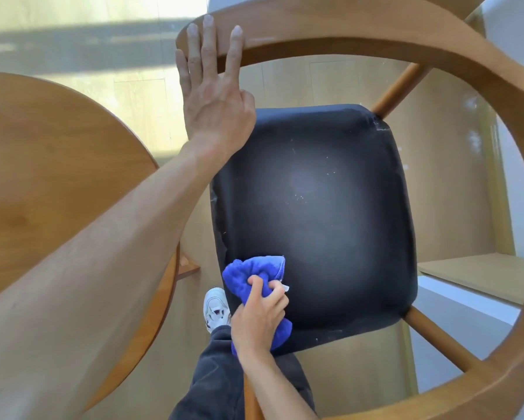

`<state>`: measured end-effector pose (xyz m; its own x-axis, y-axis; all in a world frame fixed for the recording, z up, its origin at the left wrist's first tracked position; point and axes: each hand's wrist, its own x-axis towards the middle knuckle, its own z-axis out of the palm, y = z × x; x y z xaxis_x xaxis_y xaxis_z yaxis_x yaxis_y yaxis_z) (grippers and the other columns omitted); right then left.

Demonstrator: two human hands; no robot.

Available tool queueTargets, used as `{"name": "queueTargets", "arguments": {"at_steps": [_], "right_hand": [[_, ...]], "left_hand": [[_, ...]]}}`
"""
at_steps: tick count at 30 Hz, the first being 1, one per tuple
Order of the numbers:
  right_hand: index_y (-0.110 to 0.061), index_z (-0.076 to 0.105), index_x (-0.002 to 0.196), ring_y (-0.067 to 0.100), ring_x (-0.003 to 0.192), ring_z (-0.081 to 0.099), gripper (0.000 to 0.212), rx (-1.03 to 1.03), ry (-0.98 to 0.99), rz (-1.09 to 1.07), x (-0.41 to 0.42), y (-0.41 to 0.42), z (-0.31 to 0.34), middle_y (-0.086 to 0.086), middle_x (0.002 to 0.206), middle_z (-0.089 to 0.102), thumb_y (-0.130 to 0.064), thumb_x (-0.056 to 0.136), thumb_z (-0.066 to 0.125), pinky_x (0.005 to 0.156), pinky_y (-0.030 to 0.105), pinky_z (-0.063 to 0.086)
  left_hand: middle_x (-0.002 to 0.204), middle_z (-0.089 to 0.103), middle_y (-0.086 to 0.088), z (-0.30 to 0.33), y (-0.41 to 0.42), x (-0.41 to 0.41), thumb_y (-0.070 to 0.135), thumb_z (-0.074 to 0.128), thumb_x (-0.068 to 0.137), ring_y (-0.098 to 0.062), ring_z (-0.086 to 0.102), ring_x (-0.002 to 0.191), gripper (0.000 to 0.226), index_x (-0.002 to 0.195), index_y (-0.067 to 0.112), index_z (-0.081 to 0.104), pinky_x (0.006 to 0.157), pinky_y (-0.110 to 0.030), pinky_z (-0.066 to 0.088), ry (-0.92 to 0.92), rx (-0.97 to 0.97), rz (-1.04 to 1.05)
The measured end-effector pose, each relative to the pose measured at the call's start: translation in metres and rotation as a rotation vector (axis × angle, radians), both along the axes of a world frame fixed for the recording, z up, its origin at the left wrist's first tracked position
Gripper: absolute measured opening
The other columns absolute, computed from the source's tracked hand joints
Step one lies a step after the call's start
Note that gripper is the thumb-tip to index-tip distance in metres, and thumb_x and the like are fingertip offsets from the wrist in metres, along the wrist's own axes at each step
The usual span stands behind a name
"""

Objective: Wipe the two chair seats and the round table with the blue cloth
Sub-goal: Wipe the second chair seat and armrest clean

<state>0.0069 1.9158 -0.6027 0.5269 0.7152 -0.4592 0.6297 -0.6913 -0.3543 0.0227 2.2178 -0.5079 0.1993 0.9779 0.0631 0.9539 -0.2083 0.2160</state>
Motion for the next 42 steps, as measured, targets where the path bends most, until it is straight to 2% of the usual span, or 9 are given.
{"name": "queueTargets", "arguments": {"at_steps": [4,8,12,21,26,29,32,38,42], "right_hand": [[-0.026,0.055,0.102,0.024,0.088,0.040,0.068,0.068,-0.035,0.210,0.022,-0.010,-0.005,0.008,0.112,0.045,0.006,0.045,0.075,0.063,0.033,0.047],[-0.025,0.053,0.096,0.025,0.087,0.044,0.059,0.176,-0.067,0.519,0.052,0.005,-0.013,0.004,0.110,0.046,0.004,0.046,0.066,0.062,0.031,0.043],[-0.028,0.058,0.097,0.024,0.091,0.048,0.060,0.240,-0.092,0.648,0.078,0.027,-0.024,0.004,0.114,0.052,0.003,0.046,0.067,0.065,0.031,0.041],[-0.028,0.060,0.105,0.028,0.100,0.050,0.051,0.217,-0.213,0.506,0.152,0.121,-0.024,0.002,0.125,0.053,-0.001,0.063,0.070,0.072,0.036,0.038],[-0.026,0.050,0.128,0.030,0.116,0.042,0.042,0.147,-0.283,0.358,0.199,0.153,-0.019,0.002,0.135,0.044,-0.018,0.088,0.058,0.085,0.045,0.037],[-0.025,0.041,0.134,0.031,0.117,0.037,0.043,0.124,-0.235,0.174,0.212,0.177,-0.013,0.002,0.137,0.038,-0.017,0.093,0.053,0.082,0.046,0.038],[-0.027,0.040,0.135,0.031,0.117,0.037,0.048,0.143,-0.135,0.105,0.214,0.184,-0.010,0.001,0.138,0.036,-0.012,0.091,0.054,0.085,0.045,0.042],[-0.032,0.039,0.138,0.030,0.111,0.040,0.062,0.084,-0.170,0.274,0.165,0.157,-0.010,0.001,0.134,0.038,-0.006,0.084,0.053,0.084,0.045,0.039],[-0.026,0.056,0.120,0.033,0.095,0.048,0.059,0.168,-0.251,0.429,0.131,0.124,-0.014,0.004,0.120,0.052,0.001,0.068,0.057,0.070,0.040,0.040]], "left_hand": [[0.162,0.000,-0.014,0.000,0.000,0.000,0.019,0.036,0.091,-0.033,-0.004,0.149,0.069,0.155,0.022,0.009,0.120,-0.044,-0.005,0.005,0.006,0.005],[0.162,-0.002,-0.013,0.001,-0.002,-0.001,0.019,0.035,0.093,-0.032,-0.006,0.149,0.068,0.155,0.021,0.007,0.119,-0.043,-0.006,-0.001,-0.006,-0.004],[0.162,-0.002,-0.011,-0.002,-0.018,-0.005,0.018,0.038,0.093,-0.031,-0.005,0.149,0.068,0.155,0.021,0.008,0.120,-0.041,-0.003,-0.008,0.004,-0.006],[0.163,0.001,-0.007,0.009,-0.025,-0.013,0.020,0.039,0.095,-0.026,-0.003,0.150,0.064,0.154,0.020,0.015,0.121,-0.040,0.003,-0.018,-0.035,-0.030],[0.163,0.000,-0.004,0.013,-0.022,-0.019,0.018,0.040,0.094,-0.023,-0.004,0.150,0.067,0.155,0.019,0.012,0.121,-0.038,0.003,-0.043,-0.073,-0.039],[0.163,0.000,-0.005,0.012,-0.022,-0.020,0.017,0.041,0.092,-0.023,-0.005,0.150,0.070,0.155,0.017,0.012,0.121,-0.036,0.002,-0.053,-0.077,-0.051],[0.163,-0.001,-0.006,0.010,-0.022,-0.017,0.016,0.040,0.089,-0.025,-0.005,0.150,0.071,0.155,0.016,0.012,0.122,-0.034,0.003,-0.064,-0.069,-0.047],[0.163,0.000,-0.004,0.007,-0.022,-0.013,0.017,0.041,0.087,-0.024,-0.005,0.150,0.073,0.155,0.017,0.013,0.119,-0.029,0.008,-0.093,-0.065,-0.020],[0.163,0.000,-0.004,0.008,-0.022,-0.011,0.017,0.041,0.087,-0.025,-0.005,0.150,0.074,0.155,0.016,0.013,0.119,-0.029,0.011,-0.104,-0.076,-0.014]]}}
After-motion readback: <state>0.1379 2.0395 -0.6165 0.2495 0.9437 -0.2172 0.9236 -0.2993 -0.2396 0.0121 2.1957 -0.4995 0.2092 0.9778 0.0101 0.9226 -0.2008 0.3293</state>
